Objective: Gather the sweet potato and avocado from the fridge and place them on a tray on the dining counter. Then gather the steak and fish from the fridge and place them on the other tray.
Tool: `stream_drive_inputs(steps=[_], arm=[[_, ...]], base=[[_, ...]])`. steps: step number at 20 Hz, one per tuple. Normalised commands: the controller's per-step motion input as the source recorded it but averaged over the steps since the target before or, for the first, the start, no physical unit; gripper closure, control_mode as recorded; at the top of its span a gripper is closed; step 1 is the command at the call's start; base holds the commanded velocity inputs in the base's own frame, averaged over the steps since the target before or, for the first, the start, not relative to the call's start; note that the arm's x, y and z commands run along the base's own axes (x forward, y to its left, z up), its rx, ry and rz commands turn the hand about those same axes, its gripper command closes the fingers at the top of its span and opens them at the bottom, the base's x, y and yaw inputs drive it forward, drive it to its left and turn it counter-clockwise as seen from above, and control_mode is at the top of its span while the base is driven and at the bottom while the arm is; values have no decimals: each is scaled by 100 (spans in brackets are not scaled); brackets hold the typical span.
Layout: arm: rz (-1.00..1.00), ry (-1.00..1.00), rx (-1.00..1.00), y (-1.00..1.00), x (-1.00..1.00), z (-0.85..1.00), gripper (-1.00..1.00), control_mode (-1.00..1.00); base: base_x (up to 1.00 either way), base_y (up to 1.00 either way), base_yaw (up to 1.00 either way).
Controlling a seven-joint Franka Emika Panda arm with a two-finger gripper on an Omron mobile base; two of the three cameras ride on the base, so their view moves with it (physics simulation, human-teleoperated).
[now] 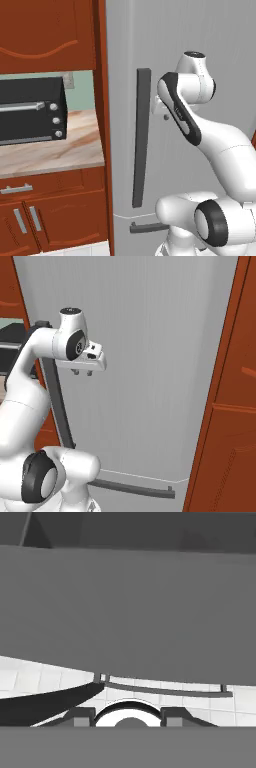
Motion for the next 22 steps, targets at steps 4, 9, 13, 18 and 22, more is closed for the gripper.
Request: stream_drive_inputs(steps=[4, 9, 13, 18, 22], arm=[[-1, -3, 0, 1, -20, -1, -100, -100], [0, 0, 0, 0, 0, 0, -100, 100], [0, 0, 0, 0, 0, 0, -100, 100], [0, 0, 0, 0, 0, 0, -100, 100], [0, 0, 0, 0, 0, 0, -100, 100]], base=[[0, 0, 0], [-56, 57, -25], [-46, 81, -39], [-24, 78, -44], [-8, 66, -41]])
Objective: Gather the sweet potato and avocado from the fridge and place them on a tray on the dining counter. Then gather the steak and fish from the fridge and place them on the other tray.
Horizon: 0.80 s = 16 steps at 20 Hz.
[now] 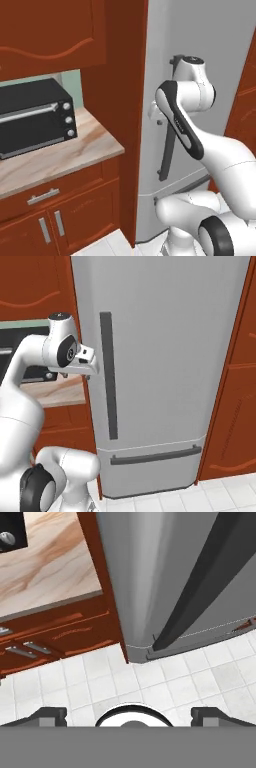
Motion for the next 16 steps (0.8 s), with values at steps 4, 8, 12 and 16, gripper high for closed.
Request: stream_drive_inputs(steps=[4, 8, 12, 16], arm=[[0, 0, 0, 0, 0, 0, -100, 100], [0, 0, 0, 0, 0, 0, -100, 100], [0, 0, 0, 0, 0, 0, -100, 100], [0, 0, 0, 0, 0, 0, -100, 100]], base=[[0, 57, -35], [15, 57, -29], [36, 35, -23], [14, 8, -12]])
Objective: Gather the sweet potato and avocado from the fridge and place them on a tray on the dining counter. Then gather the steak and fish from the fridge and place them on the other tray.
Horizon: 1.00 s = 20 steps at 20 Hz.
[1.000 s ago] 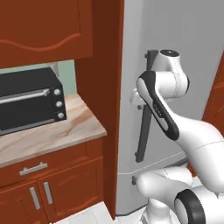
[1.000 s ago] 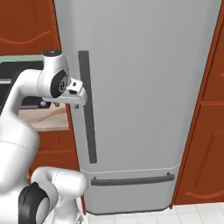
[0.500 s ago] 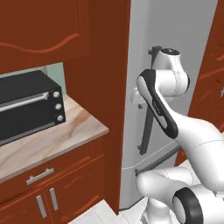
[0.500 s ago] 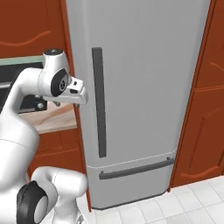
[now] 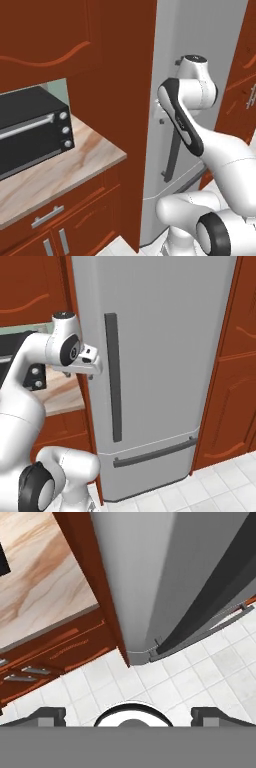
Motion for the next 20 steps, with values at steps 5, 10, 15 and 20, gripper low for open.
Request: stream_drive_inputs(steps=[5, 10, 15, 20], arm=[[0, -10, 0, -16, -2, 0, -100, -100], [6, -26, 6, -84, 0, 0, -100, -100], [8, -19, 8, -70, 9, 0, -100, -100], [9, -9, 3, -33, 40, 0, -100, -100]], base=[[2, -1, -2], [0, 0, 0], [0, 0, 0], [0, 0, 0]])
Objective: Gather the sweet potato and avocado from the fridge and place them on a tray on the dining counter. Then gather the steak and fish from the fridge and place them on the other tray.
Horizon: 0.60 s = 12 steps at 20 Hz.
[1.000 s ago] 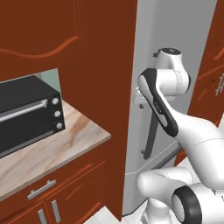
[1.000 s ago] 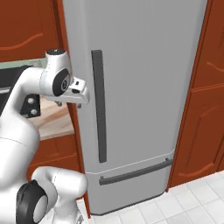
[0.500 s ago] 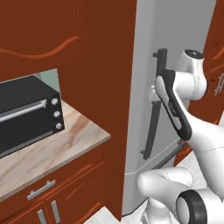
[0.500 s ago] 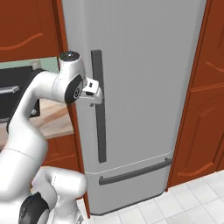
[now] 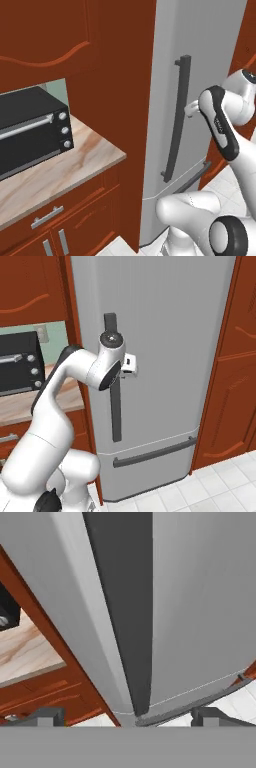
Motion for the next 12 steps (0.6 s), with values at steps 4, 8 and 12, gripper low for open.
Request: stream_drive_inputs(steps=[4, 8, 12], arm=[[16, -11, 3, -13, 48, 0, -100, -100], [12, -6, 1, 0, 39, 0, -100, -100], [9, 0, 1, 10, 32, 0, -100, -100]], base=[[0, 0, 0], [0, 0, 0], [0, 0, 0]])
